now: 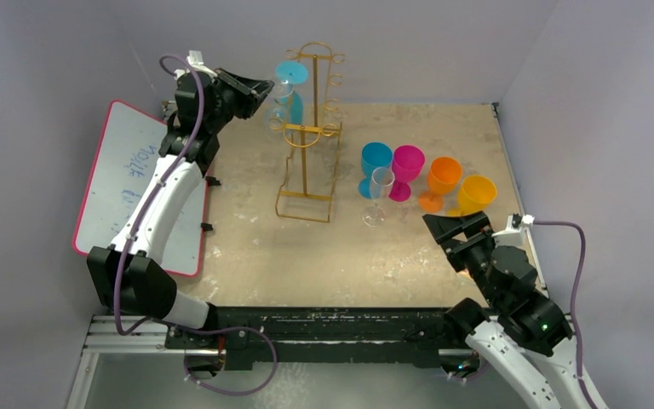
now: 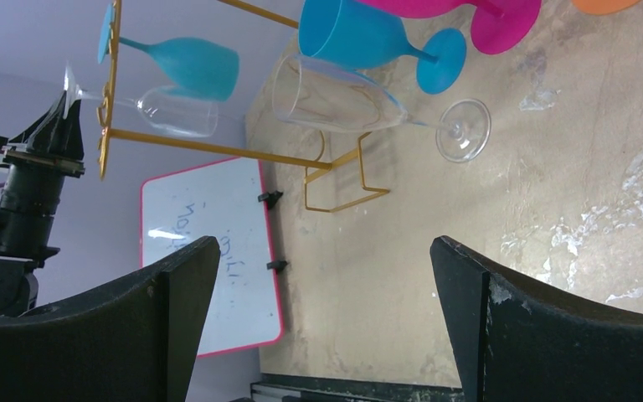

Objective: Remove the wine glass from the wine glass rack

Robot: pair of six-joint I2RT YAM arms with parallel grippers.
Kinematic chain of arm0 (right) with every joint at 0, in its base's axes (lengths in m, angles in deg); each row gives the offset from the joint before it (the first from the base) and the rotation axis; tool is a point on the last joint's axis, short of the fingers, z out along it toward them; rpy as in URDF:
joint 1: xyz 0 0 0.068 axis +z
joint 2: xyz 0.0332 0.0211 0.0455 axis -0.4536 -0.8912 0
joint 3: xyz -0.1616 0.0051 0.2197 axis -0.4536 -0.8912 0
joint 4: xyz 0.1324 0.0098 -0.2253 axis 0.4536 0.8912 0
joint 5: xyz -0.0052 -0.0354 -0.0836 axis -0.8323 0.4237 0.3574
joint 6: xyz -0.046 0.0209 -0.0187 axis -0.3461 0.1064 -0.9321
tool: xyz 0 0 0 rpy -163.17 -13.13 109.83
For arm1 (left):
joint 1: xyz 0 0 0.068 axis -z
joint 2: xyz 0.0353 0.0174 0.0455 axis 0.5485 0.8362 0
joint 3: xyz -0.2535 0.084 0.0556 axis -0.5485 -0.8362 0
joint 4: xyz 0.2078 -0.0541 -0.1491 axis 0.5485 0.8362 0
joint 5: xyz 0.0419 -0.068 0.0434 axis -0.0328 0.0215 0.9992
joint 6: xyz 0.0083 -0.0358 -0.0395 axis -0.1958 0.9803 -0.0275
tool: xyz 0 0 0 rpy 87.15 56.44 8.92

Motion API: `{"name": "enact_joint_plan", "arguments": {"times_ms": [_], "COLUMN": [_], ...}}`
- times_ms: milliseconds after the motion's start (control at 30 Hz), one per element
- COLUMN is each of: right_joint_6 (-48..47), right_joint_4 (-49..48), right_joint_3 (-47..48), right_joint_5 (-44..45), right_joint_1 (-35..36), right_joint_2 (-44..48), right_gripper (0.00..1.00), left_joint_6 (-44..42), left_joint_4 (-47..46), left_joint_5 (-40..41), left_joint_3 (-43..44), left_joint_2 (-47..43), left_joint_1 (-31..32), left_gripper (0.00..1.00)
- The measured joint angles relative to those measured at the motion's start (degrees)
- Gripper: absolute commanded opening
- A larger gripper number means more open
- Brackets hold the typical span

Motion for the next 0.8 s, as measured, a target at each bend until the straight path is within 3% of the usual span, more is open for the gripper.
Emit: {"name": "enact_joint_plan", "arguments": {"times_ms": [800], "right_joint_6": [1.11], "right_joint_4": [0.90], "right_joint_3": [0.00], "right_joint_5": [1.38], "right_joint_1": [-0.02], "right_joint_2": [1.11], "right_gripper": [1.00], "left_joint_6": [-7.41], "left_joint_4": [3.56], "left_joint_5": [3.72], "left_joint_3": [1.42], "left_joint_2": [-2.23], "left_joint_1": [-0.28], "left_gripper": [0.00]}}
